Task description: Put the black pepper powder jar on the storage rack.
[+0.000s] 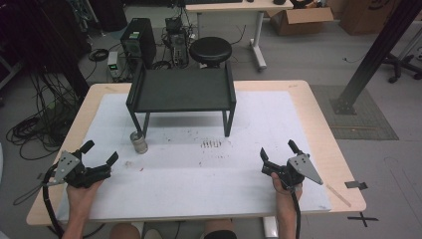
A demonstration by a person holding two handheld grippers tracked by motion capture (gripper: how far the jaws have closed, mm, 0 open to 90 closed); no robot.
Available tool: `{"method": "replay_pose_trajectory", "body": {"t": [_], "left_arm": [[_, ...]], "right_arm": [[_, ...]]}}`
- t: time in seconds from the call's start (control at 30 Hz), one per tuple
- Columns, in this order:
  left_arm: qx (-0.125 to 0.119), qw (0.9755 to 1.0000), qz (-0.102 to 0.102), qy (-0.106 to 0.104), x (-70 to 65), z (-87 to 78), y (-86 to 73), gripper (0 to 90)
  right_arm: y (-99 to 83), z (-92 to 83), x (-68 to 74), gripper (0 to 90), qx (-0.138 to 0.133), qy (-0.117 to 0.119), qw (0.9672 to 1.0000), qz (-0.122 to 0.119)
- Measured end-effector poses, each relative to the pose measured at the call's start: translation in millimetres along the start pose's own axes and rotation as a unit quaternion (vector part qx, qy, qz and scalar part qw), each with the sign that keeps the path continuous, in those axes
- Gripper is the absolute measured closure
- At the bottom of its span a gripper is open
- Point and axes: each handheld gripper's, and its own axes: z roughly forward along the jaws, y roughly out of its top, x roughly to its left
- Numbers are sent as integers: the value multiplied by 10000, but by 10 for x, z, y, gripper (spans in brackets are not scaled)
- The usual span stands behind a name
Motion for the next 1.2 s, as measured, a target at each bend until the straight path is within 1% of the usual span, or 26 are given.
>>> {"method": "replay_pose_trajectory", "body": {"t": [0.03,0.1,0.13,0.17,0.2,0.23,0.27,0.3,0.33,0.4,0.43,0.47,0.5,0.53,0.57,0.63,0.67,0.73,0.77,0.8,0.83,0.87,0.93,1.1,1.2], "left_arm": [[35,9999,-7,-96,8,4,23,39],[64,9998,35,-168,19,11,68,47],[128,9996,71,-237,31,24,108,47],[128,9996,71,-237,31,24,108,47],[192,9992,66,-333,44,42,142,47],[233,9990,61,-384,49,55,157,47],[233,9990,61,-384,49,55,157,49],[285,9987,66,-423,52,69,170,49],[383,9978,106,-522,53,97,192,57],[520,9968,185,-581,45,132,212,68],[520,9968,185,-581,45,132,212,68],[588,9961,223,-617,40,150,222,69],[712,9947,301,-677,28,188,241,69],[712,9947,301,-677,28,188,241,69],[794,9935,356,-737,15,222,258,69],[856,9926,377,-771,1,253,268,64],[856,9926,377,-771,1,253,268,64],[933,9916,389,-805,-8,279,271,63],[1032,9904,469,-791,-24,305,273,61],[1032,9904,469,-791,-24,305,273,61],[1135,9890,526,-796,-40,332,275,61],[1135,9890,526,-796,-40,332,275,61],[1227,9875,561,-820,-66,373,279,62],[1374,9854,534,-855,-100,451,273,63],[1424,9848,486,-867,-104,475,259,65]], "right_arm": [[0,0,0,9,1,0,10000,-2],[0,0,0,9,0,0,10000,-8],[0,0,1,9,-2,0,10000,-4],[0,0,1,9,-2,0,10000,-4],[0,0,0,9,2,1,10000,-2],[0,0,0,9,0,1,10000,-5],[0,0,0,9,0,1,10000,-5],[0,0,1,10,0,-1,10000,-9],[0,0,0,9,0,2,10000,-6],[0,-1,1,10,-4,1,10000,-4],[0,-1,1,10,-4,1,10000,-4],[-1,-1,1,10,-6,0,10000,-4],[-1,-1,1,10,-5,0,10000,-7],[-1,-1,1,10,-5,0,10000,-7],[-1,-2,2,10,-6,-2,10000,-8],[-1,-2,2,10,-6,-2,10000,-9],[-1,-2,2,10,-6,-2,10000,-9],[-1,-3,2,10,-8,-2,10000,-11],[-1,-3,3,10,-7,-1,10000,-11],[-1,-3,3,10,-7,-1,10000,-11],[-1,-3,3,10,-9,-2,10000,-13],[-1,-3,3,10,-9,-2,10000,-13],[-1,-4,3,10,-11,-2,10000,-15],[-2,-5,4,10,-17,-4,10000,-15],[-2,-5,4,10,-17,-2,10000,-14]]}}
